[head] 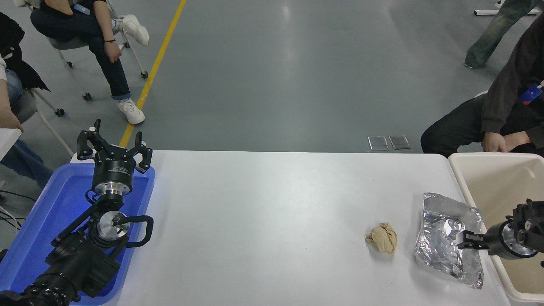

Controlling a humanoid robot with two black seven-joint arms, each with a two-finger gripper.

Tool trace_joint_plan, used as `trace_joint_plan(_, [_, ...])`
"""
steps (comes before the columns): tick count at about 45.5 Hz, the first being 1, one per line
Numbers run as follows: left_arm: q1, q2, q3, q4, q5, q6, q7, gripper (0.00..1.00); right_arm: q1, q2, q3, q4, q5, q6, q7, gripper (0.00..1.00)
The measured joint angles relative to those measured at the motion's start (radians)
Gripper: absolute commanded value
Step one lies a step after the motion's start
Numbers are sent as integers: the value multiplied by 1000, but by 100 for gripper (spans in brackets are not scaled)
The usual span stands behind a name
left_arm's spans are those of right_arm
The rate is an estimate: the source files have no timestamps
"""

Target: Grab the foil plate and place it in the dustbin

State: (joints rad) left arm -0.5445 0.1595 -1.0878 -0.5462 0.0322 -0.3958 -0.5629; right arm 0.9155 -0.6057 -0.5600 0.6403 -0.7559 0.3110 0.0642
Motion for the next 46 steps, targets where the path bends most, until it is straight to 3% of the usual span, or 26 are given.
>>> trace_joint_plan(17, [0,0,0,0,0,0,0,99,12,0,10,-4,1,-8,-2,0])
trace_joint_plan(27, [0,0,0,0,0,0,0,99,92,-70,4,66,-4,8,-4,0])
trace_joint_plan(38, [0,0,0,-1,0,0,2,99,380,-209,-101,282,-44,71,-29,0])
trace_joint_plan(46, [0,0,0,-1,0,0,2,99,707,-245,-289,443,-66,134,-41,0])
